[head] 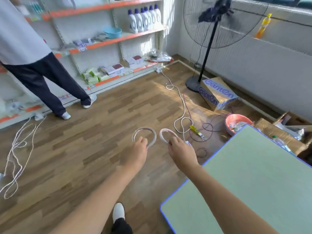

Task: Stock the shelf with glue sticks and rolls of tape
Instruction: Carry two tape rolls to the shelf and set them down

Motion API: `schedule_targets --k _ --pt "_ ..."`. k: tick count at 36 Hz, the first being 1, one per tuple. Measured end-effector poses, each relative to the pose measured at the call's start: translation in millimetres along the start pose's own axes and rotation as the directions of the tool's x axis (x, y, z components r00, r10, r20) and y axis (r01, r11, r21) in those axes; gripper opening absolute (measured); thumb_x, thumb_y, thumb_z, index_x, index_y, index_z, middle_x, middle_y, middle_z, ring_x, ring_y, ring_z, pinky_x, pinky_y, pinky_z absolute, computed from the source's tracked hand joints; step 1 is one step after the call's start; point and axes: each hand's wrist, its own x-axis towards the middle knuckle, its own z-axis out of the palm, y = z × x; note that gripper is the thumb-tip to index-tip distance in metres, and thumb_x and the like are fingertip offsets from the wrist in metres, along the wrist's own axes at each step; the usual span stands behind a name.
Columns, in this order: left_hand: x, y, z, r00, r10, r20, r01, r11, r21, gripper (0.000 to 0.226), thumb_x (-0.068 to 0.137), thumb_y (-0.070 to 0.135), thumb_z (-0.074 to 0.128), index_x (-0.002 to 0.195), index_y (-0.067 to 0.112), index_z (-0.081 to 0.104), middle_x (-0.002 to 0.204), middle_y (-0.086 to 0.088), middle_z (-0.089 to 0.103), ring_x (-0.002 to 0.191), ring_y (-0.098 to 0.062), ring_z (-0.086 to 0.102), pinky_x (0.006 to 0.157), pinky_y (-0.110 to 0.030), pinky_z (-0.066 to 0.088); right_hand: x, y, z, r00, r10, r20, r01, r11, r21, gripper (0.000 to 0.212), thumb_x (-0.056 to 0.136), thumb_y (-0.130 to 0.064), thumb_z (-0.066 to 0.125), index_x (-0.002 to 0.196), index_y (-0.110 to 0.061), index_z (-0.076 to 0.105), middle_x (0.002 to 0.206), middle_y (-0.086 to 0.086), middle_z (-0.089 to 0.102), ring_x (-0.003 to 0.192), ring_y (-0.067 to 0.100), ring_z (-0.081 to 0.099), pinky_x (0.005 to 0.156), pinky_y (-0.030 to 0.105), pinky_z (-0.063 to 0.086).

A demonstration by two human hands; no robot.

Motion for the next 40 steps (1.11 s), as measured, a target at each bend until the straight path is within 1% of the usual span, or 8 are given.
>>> schedule_targets --k 6,14,20,25,29,35,38,40 --pt "54.2 -68.1 -20.7 0.994 -0.073 -0.079 0.067 0.995 -0.075 0.018 0.103 0.030 0.037 0.106 0.015 0.047 0.092 -0.006 0.065 0.079 -0.037 0.063 0.058 -0.036 0.040 76.2 -56.6 3.4 0.998 -0.044 -0.048 0.044 0.999 0.010 0.023 0.101 -0.029 0.039 0.107 -0.011 0.051 0.107 0.004 0.057 0.096 0.032 0.057 0.061 0.034 0.030" --pt "150.1 -175.2 -61.6 0.988 -0.054 -0.145 0.032 0.989 -0.147 0.023 0.102 0.034 0.038 0.105 0.015 0.050 0.095 -0.001 0.061 0.075 -0.031 0.062 0.060 -0.037 0.048 185.9 -147.1 -9.5 0.989 0.010 -0.150 -0.006 1.000 0.027 0.019 0.099 -0.024 0.045 0.103 -0.009 0.055 0.098 0.007 0.060 0.079 0.035 0.058 0.058 0.033 0.027" --pt "216.6 -236.1 -88.4 0.988 0.000 -0.154 -0.030 0.981 -0.194 0.023 0.101 0.034 0.038 0.105 0.015 0.050 0.096 -0.004 0.063 0.075 -0.033 0.063 0.063 -0.040 0.051 257.4 -194.7 -19.7 0.970 0.077 -0.231 -0.069 0.997 0.041 0.018 0.097 -0.024 0.048 0.104 -0.009 0.057 0.097 0.008 0.062 0.078 0.036 0.059 0.057 0.032 0.026" --pt "268.5 -260.6 -104.2 0.992 0.000 -0.128 -0.026 0.978 -0.207 0.020 0.101 0.035 0.041 0.106 0.016 0.048 0.101 -0.001 0.061 0.081 -0.031 0.063 0.064 -0.039 0.049 314.1 -210.1 -20.9 0.969 0.090 -0.232 -0.084 0.996 0.035 0.022 0.099 -0.028 0.046 0.110 -0.012 0.057 0.107 0.004 0.060 0.087 0.031 0.059 0.062 0.031 0.028" --pt "315.7 -275.5 -111.3 0.995 0.024 -0.102 -0.044 0.980 -0.195 0.021 0.102 0.035 0.038 0.105 0.016 0.046 0.102 -0.002 0.060 0.081 -0.031 0.062 0.067 -0.040 0.050 364.3 -213.6 -18.7 0.957 0.094 -0.275 -0.079 0.995 0.066 0.020 0.097 -0.027 0.048 0.106 -0.011 0.058 0.101 0.005 0.061 0.088 0.030 0.058 0.062 0.033 0.031" --pt "403.2 -287.1 -124.2 0.994 0.041 -0.098 -0.055 0.989 -0.139 0.019 0.102 0.035 0.037 0.103 0.018 0.046 0.103 0.000 0.058 0.082 -0.030 0.062 0.061 -0.036 0.043 452.8 -205.6 -17.8 0.938 0.069 -0.340 -0.040 0.995 0.093 0.011 0.089 -0.018 0.063 0.090 -0.007 0.062 0.077 0.010 0.063 0.063 0.036 0.059 0.049 0.028 0.023" --pt "464.3 -290.2 -131.3 0.992 0.037 -0.122 -0.050 0.993 -0.105 0.018 0.102 0.034 0.038 0.102 0.018 0.046 0.095 0.003 0.056 0.072 -0.027 0.057 0.057 -0.034 0.043 511.1 -189.7 -22.6 0.948 0.064 -0.312 -0.046 0.997 0.065 0.018 0.096 -0.025 0.052 0.102 -0.010 0.059 0.092 0.007 0.062 0.080 0.034 0.059 0.055 0.032 0.027" --pt "504.0 -289.3 -139.1 0.993 0.023 -0.116 -0.037 0.992 -0.117 0.015 0.102 0.032 0.038 0.101 0.018 0.045 0.092 0.004 0.054 0.067 -0.024 0.049 0.053 -0.032 0.034 552.3 -176.4 -25.1 0.948 0.056 -0.313 -0.024 0.994 0.106 0.018 0.096 -0.023 0.051 0.103 -0.009 0.059 0.093 0.009 0.061 0.082 0.035 0.059 0.058 0.032 0.029"
